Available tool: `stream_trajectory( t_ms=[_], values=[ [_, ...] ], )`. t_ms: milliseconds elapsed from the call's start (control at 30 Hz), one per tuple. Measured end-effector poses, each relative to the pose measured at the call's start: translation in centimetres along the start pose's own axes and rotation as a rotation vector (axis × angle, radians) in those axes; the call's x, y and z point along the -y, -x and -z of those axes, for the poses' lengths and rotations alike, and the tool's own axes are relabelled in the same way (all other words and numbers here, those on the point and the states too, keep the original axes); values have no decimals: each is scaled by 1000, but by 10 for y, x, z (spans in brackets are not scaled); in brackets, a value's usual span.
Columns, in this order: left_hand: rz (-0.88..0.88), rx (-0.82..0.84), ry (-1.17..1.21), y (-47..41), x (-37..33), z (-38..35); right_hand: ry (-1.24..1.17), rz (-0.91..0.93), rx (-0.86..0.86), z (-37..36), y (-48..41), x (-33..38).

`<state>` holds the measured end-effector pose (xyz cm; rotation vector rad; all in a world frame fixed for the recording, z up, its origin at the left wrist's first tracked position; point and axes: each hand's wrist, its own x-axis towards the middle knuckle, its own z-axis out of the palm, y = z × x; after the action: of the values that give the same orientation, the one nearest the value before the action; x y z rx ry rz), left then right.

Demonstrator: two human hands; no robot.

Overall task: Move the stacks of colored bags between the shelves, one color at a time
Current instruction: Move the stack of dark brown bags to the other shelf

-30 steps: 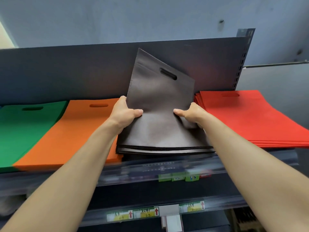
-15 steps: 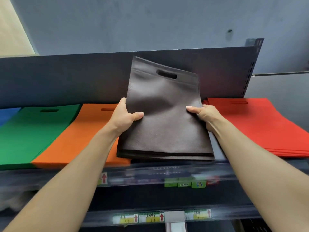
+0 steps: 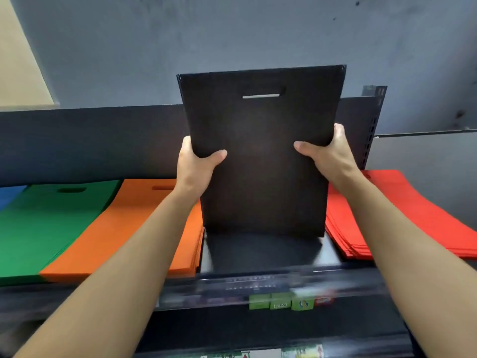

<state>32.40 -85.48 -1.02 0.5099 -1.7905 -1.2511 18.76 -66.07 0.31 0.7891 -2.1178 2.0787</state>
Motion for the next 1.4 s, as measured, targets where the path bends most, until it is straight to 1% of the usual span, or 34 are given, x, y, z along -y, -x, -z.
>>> stream_trajectory(
  t_ms=[67,133,300,400,500,600,733,833,900,1000,1100,1267,1400],
  values=[
    [1,-77,-65,5,0,-11,47,-14,-73,-4,5,-4],
    [17,-150,-78,9,-2,-20,56,0,-154,-8,10,-5],
    [-29,-208,-43,9,-17,-28,90,52,-234,-10,12,12],
    [-84,-209,-43,9,-17,-30,95,57,-208,-9,10,16],
    [-123,-172,-72,19,-2,-37,132,33,-163,-15,19,2],
    [-141,-152,-46,24,-2,-42,170,75,-204,-23,26,-7],
    [-172,-154,51,20,-14,-39,92,97,-220,-17,22,4],
    [-132,-163,52,28,0,-39,62,43,-186,-12,25,-2],
    [-124,-165,28,34,10,-40,84,19,-199,-12,30,-10],
    [-132,-196,1,32,7,-44,62,50,-237,-15,31,-12],
    [-153,-199,-9,26,-1,-45,20,77,-229,-17,28,-7],
    [-122,-196,-16,31,11,-43,83,16,-223,-14,33,-22],
    [-139,-199,-12,29,11,-44,45,26,-240,-18,28,-23]
  ],
)
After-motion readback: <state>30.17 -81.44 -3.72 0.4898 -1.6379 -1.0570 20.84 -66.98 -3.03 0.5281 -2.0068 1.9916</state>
